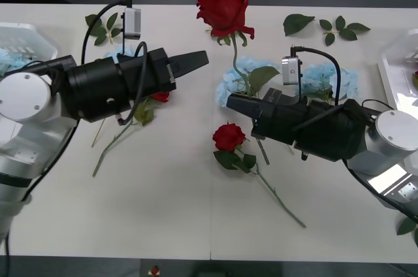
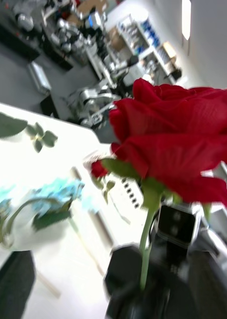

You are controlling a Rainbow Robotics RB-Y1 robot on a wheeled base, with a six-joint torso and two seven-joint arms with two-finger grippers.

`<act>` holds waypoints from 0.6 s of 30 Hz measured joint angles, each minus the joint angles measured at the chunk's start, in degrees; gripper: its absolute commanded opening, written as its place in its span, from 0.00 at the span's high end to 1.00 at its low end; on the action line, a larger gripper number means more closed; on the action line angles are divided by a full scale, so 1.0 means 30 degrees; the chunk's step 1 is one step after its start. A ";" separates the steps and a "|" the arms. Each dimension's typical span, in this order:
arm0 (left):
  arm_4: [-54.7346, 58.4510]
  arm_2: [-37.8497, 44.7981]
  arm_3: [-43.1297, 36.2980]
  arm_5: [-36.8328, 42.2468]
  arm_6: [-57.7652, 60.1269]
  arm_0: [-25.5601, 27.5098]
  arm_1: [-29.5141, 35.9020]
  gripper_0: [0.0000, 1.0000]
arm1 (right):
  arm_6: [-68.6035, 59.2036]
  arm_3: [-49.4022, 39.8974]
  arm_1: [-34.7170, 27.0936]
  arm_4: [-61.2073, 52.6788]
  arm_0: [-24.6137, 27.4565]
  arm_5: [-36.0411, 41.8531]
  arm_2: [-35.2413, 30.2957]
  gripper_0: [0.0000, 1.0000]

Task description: Put the red flowers into the right box and the blue flowers into the left box

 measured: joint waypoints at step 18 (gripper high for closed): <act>-0.2567 0.0659 0.3402 0.3490 0.0000 0.0540 0.8972 0.00 | -0.5264 0.2371 -1.4563 -0.0588 -0.1216 0.1589 0.0659 1.00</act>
